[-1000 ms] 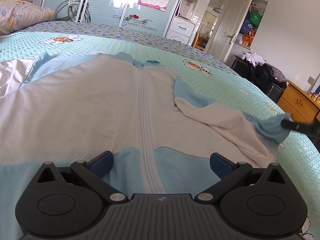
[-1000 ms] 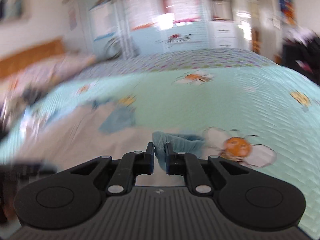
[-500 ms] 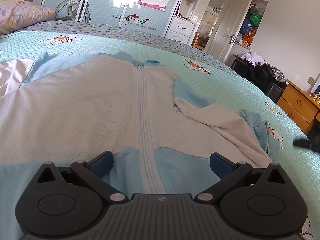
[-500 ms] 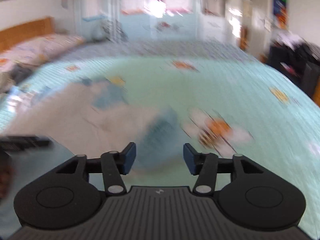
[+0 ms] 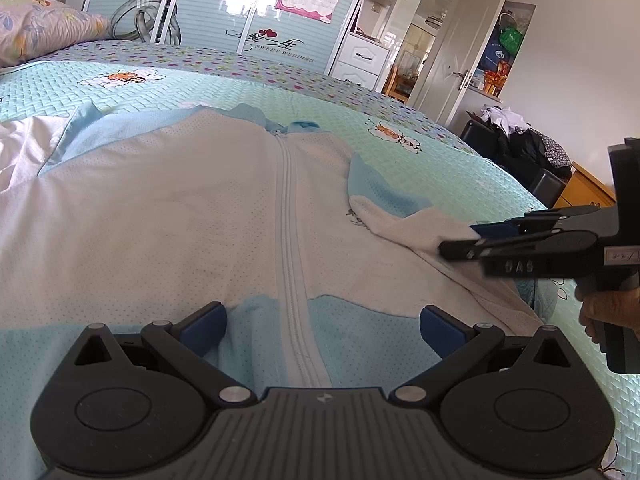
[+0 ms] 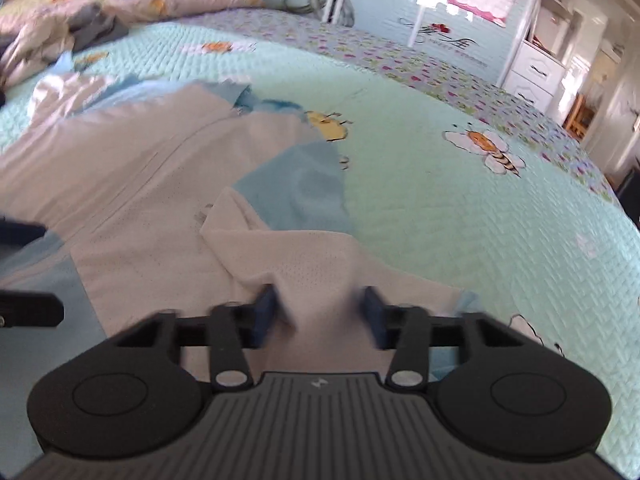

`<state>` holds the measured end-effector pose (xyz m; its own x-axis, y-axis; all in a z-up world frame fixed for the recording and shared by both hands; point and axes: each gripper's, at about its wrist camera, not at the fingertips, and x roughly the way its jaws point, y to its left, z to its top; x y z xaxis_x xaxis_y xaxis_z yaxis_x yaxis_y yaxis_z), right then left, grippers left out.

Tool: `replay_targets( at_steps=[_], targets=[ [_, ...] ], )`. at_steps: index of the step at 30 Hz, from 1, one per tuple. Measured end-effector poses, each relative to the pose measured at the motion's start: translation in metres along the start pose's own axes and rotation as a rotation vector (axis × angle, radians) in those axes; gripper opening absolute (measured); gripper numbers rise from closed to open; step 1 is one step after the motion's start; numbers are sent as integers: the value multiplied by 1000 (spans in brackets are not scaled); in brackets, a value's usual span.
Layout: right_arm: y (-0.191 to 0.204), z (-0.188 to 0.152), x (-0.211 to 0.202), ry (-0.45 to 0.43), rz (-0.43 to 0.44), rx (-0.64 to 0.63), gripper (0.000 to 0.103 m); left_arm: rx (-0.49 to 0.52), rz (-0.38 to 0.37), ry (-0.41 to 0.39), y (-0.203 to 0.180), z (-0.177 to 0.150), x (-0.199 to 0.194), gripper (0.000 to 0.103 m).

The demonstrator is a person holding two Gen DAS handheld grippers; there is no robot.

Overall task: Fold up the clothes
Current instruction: 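Grasp the white sleeve edge again with the right gripper and tuck it inward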

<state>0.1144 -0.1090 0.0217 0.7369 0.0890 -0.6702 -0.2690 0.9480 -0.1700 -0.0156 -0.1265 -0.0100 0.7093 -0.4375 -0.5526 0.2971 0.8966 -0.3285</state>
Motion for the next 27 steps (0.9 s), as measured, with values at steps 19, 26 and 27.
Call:
replay_targets(
  at_steps=[19, 26, 27],
  targets=[
    [-96, -15, -10, -115, 37, 528, 77, 1, 1, -3, -1, -1, -1, 102],
    [-88, -23, -2, -75, 85, 534, 76, 3, 2, -3, -1, 0, 0, 102],
    [-90, -24, 1, -72, 109, 549, 73, 3, 2, -3, -1, 0, 0, 102]
  ],
)
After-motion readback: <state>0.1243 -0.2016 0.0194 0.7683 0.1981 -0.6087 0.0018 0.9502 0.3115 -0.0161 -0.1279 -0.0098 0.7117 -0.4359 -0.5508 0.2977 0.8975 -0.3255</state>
